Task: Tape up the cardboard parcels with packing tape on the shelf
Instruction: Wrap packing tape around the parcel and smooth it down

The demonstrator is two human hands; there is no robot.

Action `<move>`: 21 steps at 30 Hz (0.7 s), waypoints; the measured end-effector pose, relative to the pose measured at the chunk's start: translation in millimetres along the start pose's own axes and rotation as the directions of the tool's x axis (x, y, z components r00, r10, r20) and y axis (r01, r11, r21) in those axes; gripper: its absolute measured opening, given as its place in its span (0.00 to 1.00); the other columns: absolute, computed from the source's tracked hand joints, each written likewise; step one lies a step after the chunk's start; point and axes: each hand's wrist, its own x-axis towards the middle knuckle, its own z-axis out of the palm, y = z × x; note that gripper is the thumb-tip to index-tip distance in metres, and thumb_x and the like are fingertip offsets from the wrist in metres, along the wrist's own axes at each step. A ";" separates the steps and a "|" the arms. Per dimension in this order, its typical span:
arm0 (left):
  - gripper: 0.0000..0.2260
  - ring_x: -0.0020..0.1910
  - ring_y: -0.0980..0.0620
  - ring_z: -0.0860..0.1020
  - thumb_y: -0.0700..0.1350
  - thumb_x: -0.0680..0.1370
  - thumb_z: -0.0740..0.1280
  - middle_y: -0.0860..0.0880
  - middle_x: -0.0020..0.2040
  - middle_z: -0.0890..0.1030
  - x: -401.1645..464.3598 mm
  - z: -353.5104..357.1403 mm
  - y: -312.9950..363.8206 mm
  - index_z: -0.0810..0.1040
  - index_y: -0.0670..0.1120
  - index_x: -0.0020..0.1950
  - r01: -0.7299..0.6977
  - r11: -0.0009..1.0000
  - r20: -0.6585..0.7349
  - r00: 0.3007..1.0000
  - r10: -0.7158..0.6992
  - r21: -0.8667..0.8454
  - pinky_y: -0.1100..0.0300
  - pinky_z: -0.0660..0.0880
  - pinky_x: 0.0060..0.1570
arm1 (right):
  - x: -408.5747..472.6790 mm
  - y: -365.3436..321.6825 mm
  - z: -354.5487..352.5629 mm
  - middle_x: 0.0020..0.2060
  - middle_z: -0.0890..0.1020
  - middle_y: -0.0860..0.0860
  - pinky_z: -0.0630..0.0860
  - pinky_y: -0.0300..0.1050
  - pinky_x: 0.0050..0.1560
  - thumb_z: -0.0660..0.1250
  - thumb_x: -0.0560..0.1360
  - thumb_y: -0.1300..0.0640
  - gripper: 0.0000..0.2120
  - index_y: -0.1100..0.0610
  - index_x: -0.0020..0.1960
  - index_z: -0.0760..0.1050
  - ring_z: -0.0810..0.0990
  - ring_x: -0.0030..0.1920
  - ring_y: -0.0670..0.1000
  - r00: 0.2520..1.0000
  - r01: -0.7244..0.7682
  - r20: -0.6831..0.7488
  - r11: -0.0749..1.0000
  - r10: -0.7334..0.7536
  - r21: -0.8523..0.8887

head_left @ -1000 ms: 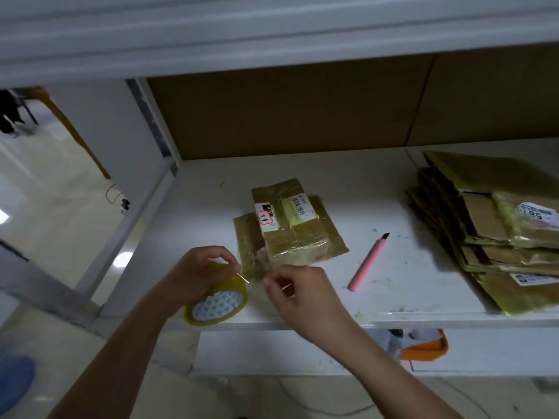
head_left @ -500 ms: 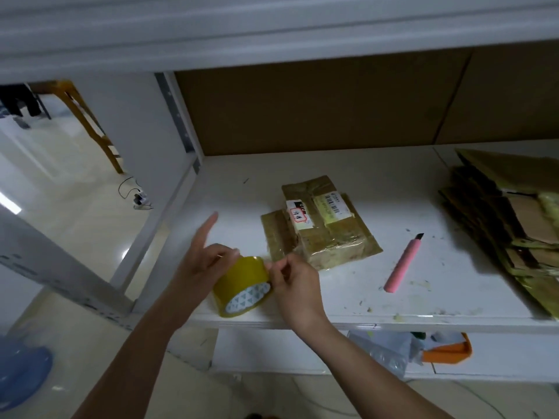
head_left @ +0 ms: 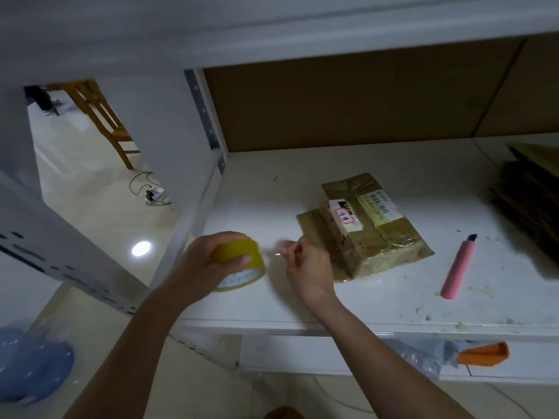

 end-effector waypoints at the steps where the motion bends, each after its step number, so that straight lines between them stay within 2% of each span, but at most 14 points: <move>1: 0.14 0.48 0.58 0.80 0.56 0.64 0.70 0.59 0.45 0.83 6.6 -4.8 -4.2 0.82 0.59 0.48 0.044 0.989 -0.019 0.999 -0.042 0.143 0.62 0.76 0.49 | 2.3 -0.3 0.9 0.50 0.84 0.54 0.76 0.47 0.45 0.65 0.79 0.52 0.10 0.59 0.52 0.77 0.81 0.50 0.55 1.000 0.003 -0.019 0.998 -0.004 -0.058; 2: 0.16 0.49 0.55 0.80 0.57 0.63 0.69 0.58 0.47 0.83 11.3 -8.3 -9.2 0.82 0.59 0.49 0.093 0.965 -0.039 0.996 -0.086 0.246 0.58 0.76 0.52 | 4.4 -0.5 1.9 0.52 0.83 0.53 0.77 0.48 0.46 0.64 0.80 0.50 0.13 0.59 0.58 0.76 0.79 0.55 0.55 1.000 0.008 -0.029 0.992 -0.012 -0.127; 3: 0.18 0.51 0.53 0.79 0.57 0.62 0.68 0.57 0.50 0.82 14.8 -10.4 -13.8 0.83 0.59 0.50 0.127 0.953 -0.049 0.992 -0.118 0.276 0.57 0.76 0.53 | 5.5 -1.3 3.3 0.53 0.82 0.52 0.77 0.49 0.47 0.63 0.80 0.49 0.15 0.57 0.61 0.75 0.76 0.60 0.53 0.999 0.028 -0.022 0.978 -0.033 -0.206; 5: 0.19 0.53 0.53 0.78 0.57 0.62 0.69 0.56 0.52 0.82 21.6 -10.8 -19.7 0.83 0.59 0.52 0.145 0.959 -0.034 0.989 -0.141 0.243 0.58 0.73 0.53 | 5.5 0.5 6.5 0.51 0.80 0.50 0.76 0.49 0.43 0.62 0.80 0.48 0.15 0.56 0.61 0.74 0.67 0.65 0.51 0.999 0.053 0.017 0.954 -0.051 -0.294; 8: 0.14 0.53 0.54 0.75 0.53 0.69 0.73 0.56 0.54 0.80 33.9 -9.7 -19.5 0.82 0.58 0.55 0.101 0.958 0.015 0.994 -0.109 0.269 0.59 0.70 0.52 | 2.9 6.7 13.9 0.43 0.75 0.47 0.71 0.45 0.37 0.64 0.78 0.49 0.09 0.55 0.51 0.74 0.62 0.62 0.51 0.998 0.052 -0.009 0.953 -0.057 -0.300; 10: 0.15 0.53 0.53 0.74 0.54 0.71 0.72 0.56 0.56 0.79 40.5 -7.9 -19.6 0.80 0.58 0.57 0.091 0.939 0.046 0.993 -0.113 0.333 0.54 0.73 0.57 | 1.5 12.3 19.6 0.41 0.75 0.46 0.70 0.44 0.35 0.66 0.77 0.49 0.09 0.53 0.46 0.71 0.63 0.58 0.51 0.995 0.068 -0.047 0.955 -0.086 -0.290; 13: 0.18 0.54 0.54 0.74 0.58 0.70 0.70 0.55 0.58 0.79 43.2 -4.6 -18.4 0.80 0.58 0.59 0.081 0.909 0.048 0.993 -0.110 0.408 0.51 0.74 0.59 | -2.7 15.2 25.7 0.46 0.77 0.47 0.74 0.46 0.36 0.67 0.76 0.53 0.08 0.53 0.44 0.69 0.64 0.56 0.52 0.986 0.119 -0.074 0.947 -0.147 -0.299; 15: 0.17 0.56 0.53 0.74 0.56 0.72 0.69 0.55 0.60 0.79 42.4 -2.4 -18.1 0.79 0.58 0.61 0.060 0.904 0.027 0.997 -0.079 0.423 0.52 0.73 0.60 | -5.4 16.4 27.2 0.53 0.75 0.49 0.76 0.48 0.42 0.68 0.76 0.55 0.06 0.55 0.48 0.72 0.65 0.56 0.55 0.979 0.151 -0.088 0.943 -0.185 -0.298; 16: 0.17 0.58 0.52 0.74 0.55 0.75 0.68 0.54 0.60 0.78 42.1 -0.9 -16.7 0.78 0.57 0.64 0.034 0.895 0.018 0.999 -0.047 0.446 0.52 0.72 0.61 | -5.6 17.0 27.1 0.58 0.72 0.51 0.76 0.48 0.46 0.68 0.75 0.56 0.10 0.57 0.54 0.73 0.65 0.58 0.56 0.975 0.165 -0.093 0.941 -0.200 -0.295; 18: 0.17 0.61 0.50 0.73 0.53 0.79 0.65 0.51 0.61 0.76 40.8 1.6 -15.0 0.74 0.56 0.69 -0.003 0.862 0.002 1.000 0.002 0.507 0.51 0.70 0.63 | -2.9 17.4 24.2 0.64 0.66 0.55 0.72 0.48 0.56 0.71 0.73 0.60 0.25 0.57 0.67 0.67 0.65 0.61 0.55 0.977 0.163 -0.095 0.956 -0.191 -0.244; 19: 0.19 0.61 0.49 0.73 0.53 0.80 0.64 0.50 0.61 0.75 40.8 2.3 -15.1 0.73 0.55 0.70 -0.008 0.846 -0.012 1.000 0.018 0.533 0.50 0.70 0.63 | -1.3 15.3 21.4 0.64 0.64 0.56 0.70 0.48 0.60 0.72 0.71 0.62 0.29 0.57 0.69 0.64 0.64 0.62 0.55 0.980 0.158 -0.089 0.965 -0.180 -0.210; 21: 0.20 0.62 0.48 0.72 0.55 0.80 0.63 0.49 0.61 0.74 39.4 4.3 -16.8 0.71 0.54 0.72 -0.014 0.794 -0.021 0.999 0.034 0.608 0.49 0.69 0.64 | -3.0 8.7 16.9 0.64 0.64 0.56 0.70 0.49 0.62 0.70 0.69 0.68 0.32 0.56 0.70 0.64 0.63 0.62 0.54 0.981 0.180 -0.039 0.964 -0.191 -0.197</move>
